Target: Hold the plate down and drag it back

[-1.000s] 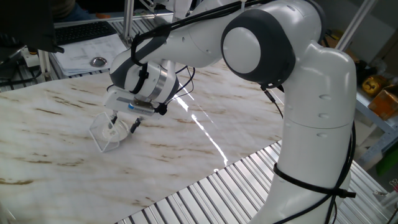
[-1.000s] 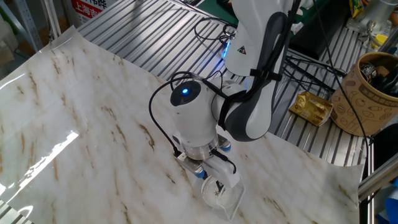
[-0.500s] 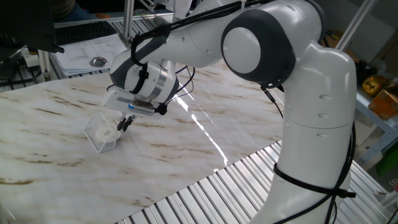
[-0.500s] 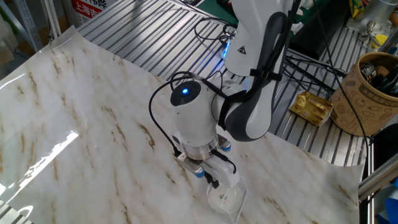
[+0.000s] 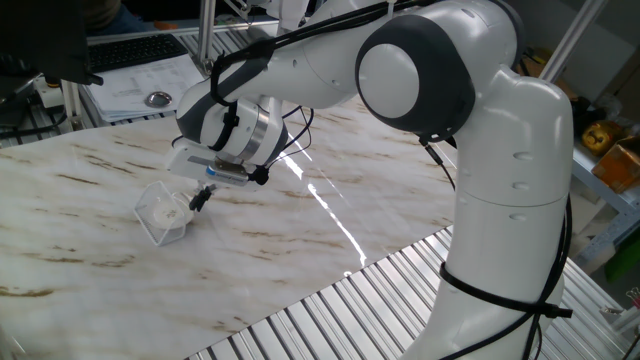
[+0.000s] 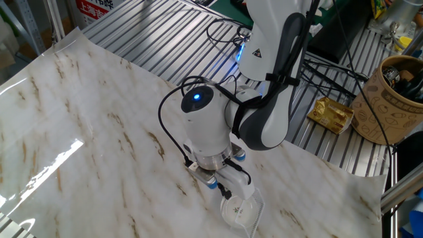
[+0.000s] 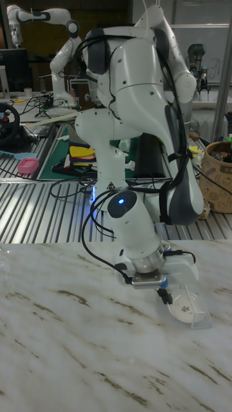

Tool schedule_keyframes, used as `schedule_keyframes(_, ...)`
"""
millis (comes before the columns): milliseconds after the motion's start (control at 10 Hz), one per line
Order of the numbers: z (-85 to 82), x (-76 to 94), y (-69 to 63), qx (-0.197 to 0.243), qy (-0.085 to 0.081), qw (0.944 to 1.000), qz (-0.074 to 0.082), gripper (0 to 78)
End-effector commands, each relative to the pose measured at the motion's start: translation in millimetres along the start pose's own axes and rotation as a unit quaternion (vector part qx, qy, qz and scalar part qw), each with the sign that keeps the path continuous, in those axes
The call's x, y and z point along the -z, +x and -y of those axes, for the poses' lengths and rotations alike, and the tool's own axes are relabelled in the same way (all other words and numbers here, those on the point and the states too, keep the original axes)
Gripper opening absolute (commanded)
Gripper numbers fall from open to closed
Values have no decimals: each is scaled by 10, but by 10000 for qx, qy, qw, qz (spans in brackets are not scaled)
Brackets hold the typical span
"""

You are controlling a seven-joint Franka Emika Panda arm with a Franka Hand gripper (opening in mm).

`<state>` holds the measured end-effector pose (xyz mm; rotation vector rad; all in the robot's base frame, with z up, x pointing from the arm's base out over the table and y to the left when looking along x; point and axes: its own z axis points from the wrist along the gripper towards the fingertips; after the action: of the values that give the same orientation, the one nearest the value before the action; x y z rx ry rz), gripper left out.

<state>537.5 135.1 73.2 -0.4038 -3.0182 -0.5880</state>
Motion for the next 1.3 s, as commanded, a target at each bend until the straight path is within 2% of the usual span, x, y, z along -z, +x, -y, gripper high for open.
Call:
schedule_keyframes(100,66,29,-83,140,68,9999,9,12)
schedule_keyframes(400,139,84,-142,274,229,9994,8,12)
schedule_keyframes(500,189,134,-176,440,546,9975,30,12)
schedule_keyframes(700,219,156,-197,590,870,9944,78,12)
schedule_keyframes(1100,274,196,-233,793,1127,9904,126,12)
schedule_keyframes(1300,339,230,-277,896,1137,9894,113,12)
